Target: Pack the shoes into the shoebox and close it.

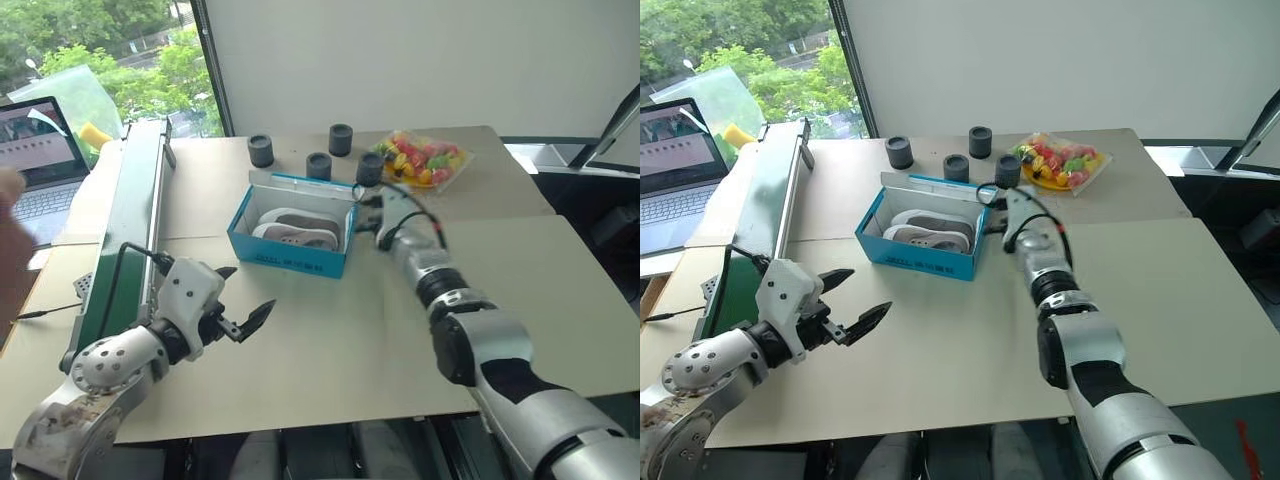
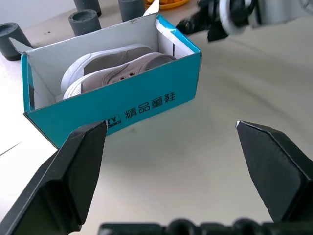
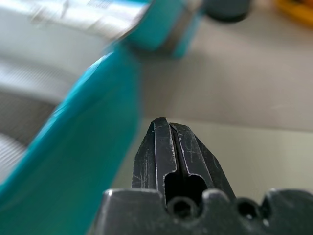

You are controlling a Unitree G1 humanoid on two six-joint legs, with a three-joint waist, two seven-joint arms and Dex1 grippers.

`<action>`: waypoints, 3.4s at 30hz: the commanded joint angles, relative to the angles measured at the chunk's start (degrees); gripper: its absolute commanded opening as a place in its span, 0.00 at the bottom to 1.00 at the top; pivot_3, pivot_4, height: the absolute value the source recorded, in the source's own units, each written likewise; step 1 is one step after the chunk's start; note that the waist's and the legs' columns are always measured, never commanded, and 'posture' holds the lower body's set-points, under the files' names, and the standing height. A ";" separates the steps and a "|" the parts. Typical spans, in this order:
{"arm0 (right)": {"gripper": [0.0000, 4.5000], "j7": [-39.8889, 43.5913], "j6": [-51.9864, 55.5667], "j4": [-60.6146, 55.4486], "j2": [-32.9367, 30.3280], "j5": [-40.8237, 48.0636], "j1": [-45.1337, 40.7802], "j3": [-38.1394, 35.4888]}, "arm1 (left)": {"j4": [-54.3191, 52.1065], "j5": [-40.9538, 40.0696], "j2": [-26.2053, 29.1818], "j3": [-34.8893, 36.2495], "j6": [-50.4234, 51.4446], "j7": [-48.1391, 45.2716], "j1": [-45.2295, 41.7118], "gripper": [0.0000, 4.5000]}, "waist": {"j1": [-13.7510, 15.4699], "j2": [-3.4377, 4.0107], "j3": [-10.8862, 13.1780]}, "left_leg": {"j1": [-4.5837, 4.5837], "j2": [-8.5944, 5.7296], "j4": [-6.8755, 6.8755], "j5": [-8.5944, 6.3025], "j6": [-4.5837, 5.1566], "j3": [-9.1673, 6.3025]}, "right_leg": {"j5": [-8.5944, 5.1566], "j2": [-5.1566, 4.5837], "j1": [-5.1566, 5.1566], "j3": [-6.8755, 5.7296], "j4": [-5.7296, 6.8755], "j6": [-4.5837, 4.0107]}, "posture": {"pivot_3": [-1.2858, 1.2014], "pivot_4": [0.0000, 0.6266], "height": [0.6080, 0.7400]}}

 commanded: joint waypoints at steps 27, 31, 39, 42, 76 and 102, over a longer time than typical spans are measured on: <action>0.02 22.87 12.17 -23.86 4.18 0.06 4.20 6.69 | -0.71 -0.16 0.04 0.18 -0.21 0.54 -1.74 1.00 | 0.77 0.04 0.03 | 0.07 -0.07 0.03 -0.03 -0.11 -0.36 | 0.01 -0.02 0.01 -0.15 0.08 0.00 | 0.52 0.24 0.91; 0.02 18.18 2.94 -10.98 2.80 -4.05 0.01 8.77 | -0.80 -0.15 0.06 0.24 -0.09 0.79 -2.06 1.00 | 0.51 0.04 0.03 | 0.00 -0.02 0.01 -0.03 -0.11 -0.19 | 0.01 0.00 -0.04 -0.16 0.01 -0.01 | 0.52 0.24 0.91; 0.02 14.63 -4.23 0.38 7.74 -7.99 -3.80 8.94 | -1.77 -0.70 0.18 1.55 0.64 1.18 -1.59 1.00 | -0.47 0.04 0.03 | 0.03 0.04 -0.04 -0.03 -0.11 -0.12 | 0.00 0.04 -0.06 -0.06 0.08 -0.03 | 0.52 0.24 0.91; 0.02 13.78 -5.26 1.61 10.14 -9.15 -5.24 8.90 | -2.28 -0.96 0.54 2.45 1.11 1.13 -1.13 1.00 | -0.20 0.04 0.03 | 0.03 0.02 -0.04 -0.03 -0.11 -0.15 | 0.00 0.03 -0.06 -0.07 0.08 -0.03 | 0.52 0.24 0.91; 0.53 30.26 12.74 -9.47 19.48 -2.06 -12.59 8.39 | -3.83 -2.39 -2.13 1.60 2.93 5.18 -0.33 1.00 | -0.38 0.07 0.04 | 0.06 0.02 -0.04 -0.04 -0.13 -0.49 | 0.00 0.04 -0.06 -0.12 0.11 -0.04 | 0.52 0.24 0.91; 0.99 47.90 -15.94 -4.95 10.69 -18.91 -16.10 27.68 | -2.94 -0.38 -4.09 -2.14 1.39 5.22 -0.70 1.00 | -0.17 0.06 0.04 | 0.01 0.02 -0.04 -0.06 -0.16 -0.34 | -0.01 0.03 -0.10 -0.17 0.11 -0.03 | 0.52 0.24 0.91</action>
